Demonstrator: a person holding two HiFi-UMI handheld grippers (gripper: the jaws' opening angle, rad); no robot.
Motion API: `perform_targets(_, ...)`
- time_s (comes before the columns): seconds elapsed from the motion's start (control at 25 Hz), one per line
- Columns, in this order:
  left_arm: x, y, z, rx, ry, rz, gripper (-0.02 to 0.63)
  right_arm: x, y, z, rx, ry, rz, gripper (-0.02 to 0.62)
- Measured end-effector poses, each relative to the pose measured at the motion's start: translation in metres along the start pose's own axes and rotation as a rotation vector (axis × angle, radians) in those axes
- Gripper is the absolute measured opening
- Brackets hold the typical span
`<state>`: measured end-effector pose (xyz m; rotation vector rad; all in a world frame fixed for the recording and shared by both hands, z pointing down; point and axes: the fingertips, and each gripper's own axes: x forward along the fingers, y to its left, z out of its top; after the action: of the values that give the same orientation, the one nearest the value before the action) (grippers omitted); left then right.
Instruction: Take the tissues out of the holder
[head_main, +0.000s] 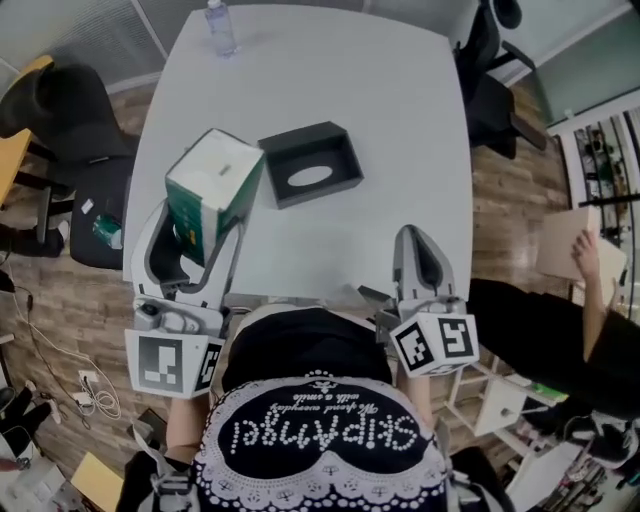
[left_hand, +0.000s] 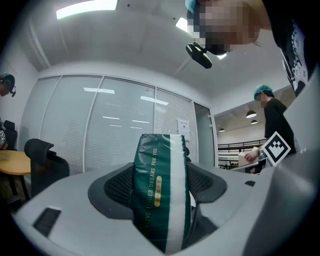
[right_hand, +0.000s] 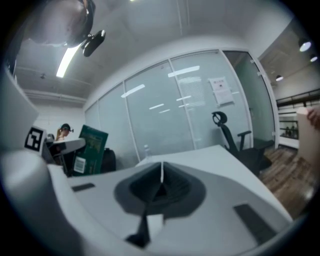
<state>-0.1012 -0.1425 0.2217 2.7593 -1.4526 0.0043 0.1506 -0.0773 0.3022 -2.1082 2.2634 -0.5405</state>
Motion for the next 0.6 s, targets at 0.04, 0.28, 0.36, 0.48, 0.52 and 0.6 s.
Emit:
perform_targets(0.04, -0.005, 0.001, -0.004, 0.001, 0.006, 0.010, 0.339, 0.000, 0.001, 0.001, -0.001, -0.003, 0.003, 0.034)
perform_targets(0.28, -0.024, 0.003, -0.029, -0.023, 0.050, 0.030, 0.339, -0.001, 0.001, 0.006, 0.000, -0.013, 0.000, 0.034)
perform_targets(0.36, -0.028, 0.001, -0.033, -0.029, 0.056, 0.033, 0.339, -0.004, -0.001, 0.007, 0.000, -0.013, -0.004, 0.034)
perform_targets(0.48, -0.032, -0.001, -0.042, -0.050, 0.075, 0.037, 0.339, -0.006, -0.003, 0.005, 0.002, -0.011, -0.010, 0.034)
perform_targets(0.52, -0.034, -0.002, -0.046, -0.057, 0.084, 0.038, 0.339, -0.007, -0.004, 0.003, 0.004, -0.010, -0.014, 0.034)
perform_targets(0.6, -0.036, -0.004, -0.055, -0.069, 0.106, 0.036, 0.339, -0.009, -0.006, 0.002, 0.005, -0.006, -0.023, 0.034)
